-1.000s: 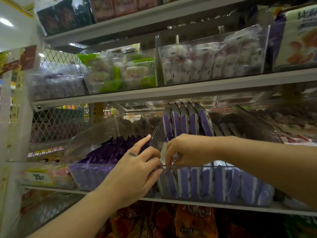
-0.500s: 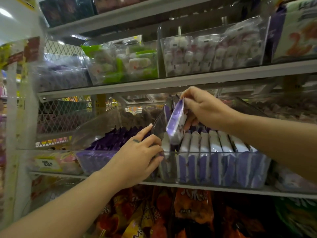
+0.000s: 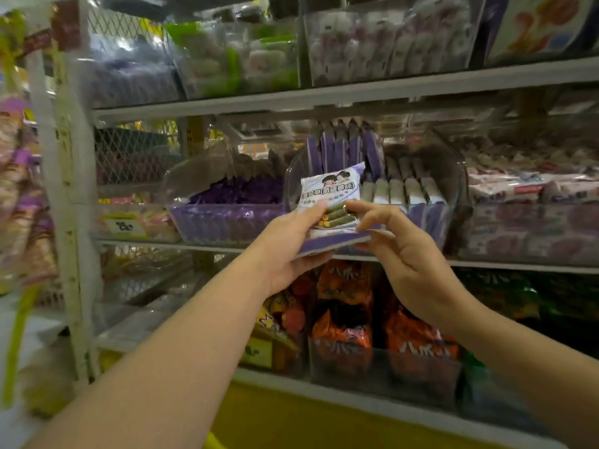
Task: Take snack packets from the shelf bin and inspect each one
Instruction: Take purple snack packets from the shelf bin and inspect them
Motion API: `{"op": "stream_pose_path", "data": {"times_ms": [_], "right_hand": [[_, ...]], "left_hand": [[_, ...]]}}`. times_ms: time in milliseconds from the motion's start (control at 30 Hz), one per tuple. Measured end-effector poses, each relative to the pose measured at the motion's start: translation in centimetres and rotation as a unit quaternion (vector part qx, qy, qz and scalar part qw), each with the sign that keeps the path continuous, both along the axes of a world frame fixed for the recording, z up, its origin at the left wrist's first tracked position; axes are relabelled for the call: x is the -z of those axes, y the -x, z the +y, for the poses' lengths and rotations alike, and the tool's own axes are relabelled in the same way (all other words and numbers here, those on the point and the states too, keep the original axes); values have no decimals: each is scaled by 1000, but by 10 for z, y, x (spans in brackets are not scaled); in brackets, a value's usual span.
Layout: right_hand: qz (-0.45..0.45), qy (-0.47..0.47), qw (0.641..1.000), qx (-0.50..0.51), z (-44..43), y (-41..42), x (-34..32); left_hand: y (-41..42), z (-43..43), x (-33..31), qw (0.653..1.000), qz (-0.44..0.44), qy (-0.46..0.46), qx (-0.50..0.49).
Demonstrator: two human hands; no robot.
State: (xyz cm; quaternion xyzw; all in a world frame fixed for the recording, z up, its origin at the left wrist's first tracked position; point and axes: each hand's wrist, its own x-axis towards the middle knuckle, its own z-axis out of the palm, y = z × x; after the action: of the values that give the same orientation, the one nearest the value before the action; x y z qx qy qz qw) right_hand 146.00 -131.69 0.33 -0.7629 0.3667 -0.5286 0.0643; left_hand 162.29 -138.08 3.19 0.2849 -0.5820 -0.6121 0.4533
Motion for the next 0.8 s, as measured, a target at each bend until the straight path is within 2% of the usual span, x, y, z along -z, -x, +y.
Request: {"op": "stream_pose_path", "data": {"times_ms": [67, 133, 200, 300, 433, 533, 600, 800], "right_hand": [[-39, -27, 999, -3, 3, 2, 18], [-127, -63, 990, -22, 3, 5, 32], [-211, -120, 969, -40, 2, 8, 41], [-288, -216, 930, -80, -5, 10, 56], [-396, -244, 881, -81, -16, 8, 79], [-421, -266, 863, -91, -22, 9, 95], [-410, -273, 865, -94, -24, 12, 103], [-394, -297, 865, -94, -28, 10, 117]], "left_hand": [[2, 4, 19, 1000, -9, 23, -10], [1, 6, 39, 999, -14, 31, 20], [1, 9, 58, 997, -24, 40, 53], [6, 14, 85, 990, -62, 83, 94], [15, 8, 119, 984, -97, 112, 98], [18, 2, 139, 984, -100, 121, 84], [19, -3, 146, 987, -88, 117, 71], [24, -9, 153, 1000, 20, 17, 6]]}}
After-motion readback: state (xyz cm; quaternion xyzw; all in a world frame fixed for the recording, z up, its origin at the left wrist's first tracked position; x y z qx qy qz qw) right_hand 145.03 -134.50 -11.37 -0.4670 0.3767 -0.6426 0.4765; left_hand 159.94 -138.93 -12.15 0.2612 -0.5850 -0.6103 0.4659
